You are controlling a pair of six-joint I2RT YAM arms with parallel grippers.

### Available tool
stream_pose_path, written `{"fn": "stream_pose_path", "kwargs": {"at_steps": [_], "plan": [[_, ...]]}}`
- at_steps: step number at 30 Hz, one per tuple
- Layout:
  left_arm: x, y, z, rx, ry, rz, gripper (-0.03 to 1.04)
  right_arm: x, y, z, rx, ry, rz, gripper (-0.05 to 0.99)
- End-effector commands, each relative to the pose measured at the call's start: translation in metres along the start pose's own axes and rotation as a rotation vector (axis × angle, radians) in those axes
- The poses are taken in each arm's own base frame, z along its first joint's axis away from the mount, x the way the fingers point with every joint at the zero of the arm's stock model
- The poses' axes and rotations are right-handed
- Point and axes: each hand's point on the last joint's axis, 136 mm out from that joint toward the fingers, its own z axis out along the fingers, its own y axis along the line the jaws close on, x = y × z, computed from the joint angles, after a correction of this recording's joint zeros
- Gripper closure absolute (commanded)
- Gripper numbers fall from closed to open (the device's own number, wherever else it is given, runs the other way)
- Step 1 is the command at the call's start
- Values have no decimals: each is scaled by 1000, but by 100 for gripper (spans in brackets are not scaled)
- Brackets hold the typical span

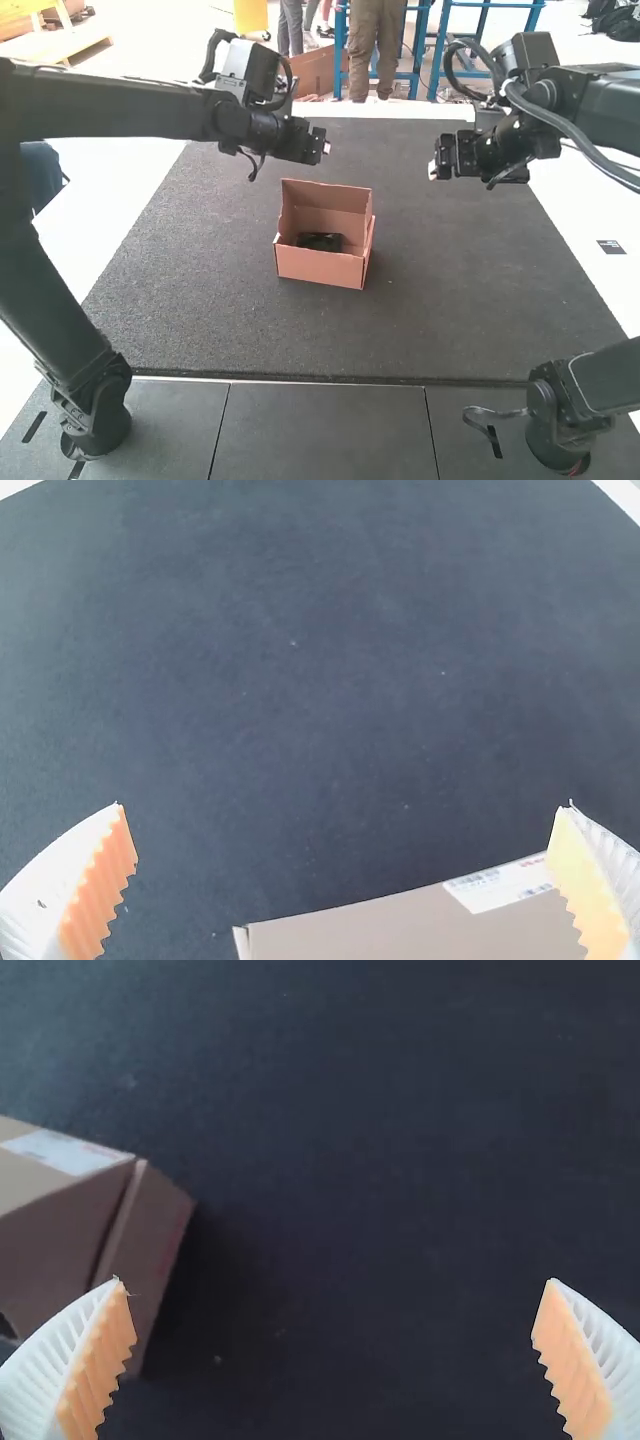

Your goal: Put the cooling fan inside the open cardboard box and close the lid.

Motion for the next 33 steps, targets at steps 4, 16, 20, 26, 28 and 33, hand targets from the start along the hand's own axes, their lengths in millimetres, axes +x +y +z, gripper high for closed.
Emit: {"fn": "stream_pose_path", "kwargs": {"at_steps": [4,16,20,26,28,33], "plan": [[8,-26,5,37,74,62,4,-28,-3,-13,-24,-64,58,3],[42,-40,-3,57,219,101,4,-44,0,-4,-41,-51,61,3],[59,-38,-3,52,263,100,4,-45,-1,-5,-40,-51,63,3],[86,-33,0,44,320,106,4,-47,-3,-8,-37,-50,67,3],[92,-32,1,42,328,110,4,-46,-3,-9,-39,-48,67,3],[103,-30,4,33,331,121,4,-45,-2,-8,-41,-43,67,3]]}}
